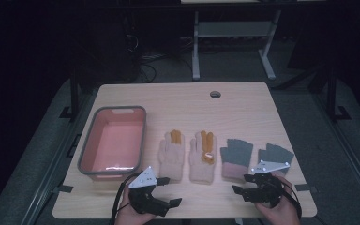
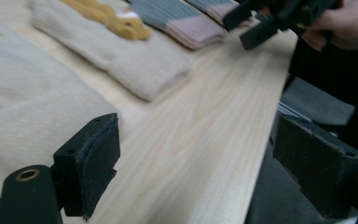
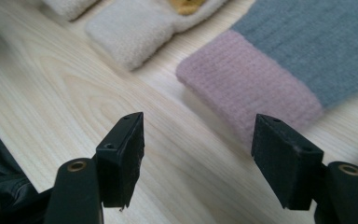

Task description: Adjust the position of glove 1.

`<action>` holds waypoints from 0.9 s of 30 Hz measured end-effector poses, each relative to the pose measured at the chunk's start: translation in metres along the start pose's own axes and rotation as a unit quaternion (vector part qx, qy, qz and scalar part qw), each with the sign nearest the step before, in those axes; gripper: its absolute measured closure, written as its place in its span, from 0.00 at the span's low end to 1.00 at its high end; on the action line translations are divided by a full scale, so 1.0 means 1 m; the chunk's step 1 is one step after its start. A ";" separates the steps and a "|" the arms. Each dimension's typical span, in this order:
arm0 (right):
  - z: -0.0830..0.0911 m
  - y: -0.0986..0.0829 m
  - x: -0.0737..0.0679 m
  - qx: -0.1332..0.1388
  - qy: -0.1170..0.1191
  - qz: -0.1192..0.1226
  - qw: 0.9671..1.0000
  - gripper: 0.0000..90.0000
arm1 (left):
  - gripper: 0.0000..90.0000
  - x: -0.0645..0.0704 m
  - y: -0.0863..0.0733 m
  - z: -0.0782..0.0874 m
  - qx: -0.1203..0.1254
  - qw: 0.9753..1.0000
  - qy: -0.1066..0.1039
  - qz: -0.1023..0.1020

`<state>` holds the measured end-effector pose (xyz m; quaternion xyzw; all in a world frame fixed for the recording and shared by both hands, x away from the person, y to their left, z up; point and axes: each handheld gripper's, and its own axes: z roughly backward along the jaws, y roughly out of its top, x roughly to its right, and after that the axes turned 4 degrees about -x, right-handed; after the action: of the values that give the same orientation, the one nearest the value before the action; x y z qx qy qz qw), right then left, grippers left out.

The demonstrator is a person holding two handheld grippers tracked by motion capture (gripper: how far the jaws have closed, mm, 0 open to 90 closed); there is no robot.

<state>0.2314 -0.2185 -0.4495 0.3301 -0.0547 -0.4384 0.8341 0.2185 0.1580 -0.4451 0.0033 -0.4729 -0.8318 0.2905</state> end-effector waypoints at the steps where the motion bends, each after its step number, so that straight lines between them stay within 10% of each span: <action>1: -0.001 0.000 -0.001 0.001 0.003 0.002 1.000 0.38 | 0.16 0.000 0.000 0.001 0.003 1.000 -0.002 0.004; 27: 0.003 0.042 -0.008 -0.025 0.027 0.041 0.998 0.34 | 0.16 0.005 -0.004 -0.001 -0.001 1.000 0.004 -0.001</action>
<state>0.2548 -0.1966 -0.4206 0.3188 -0.0347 -0.3961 0.8604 0.2123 0.1567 -0.4475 0.0068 -0.4710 -0.8324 0.2920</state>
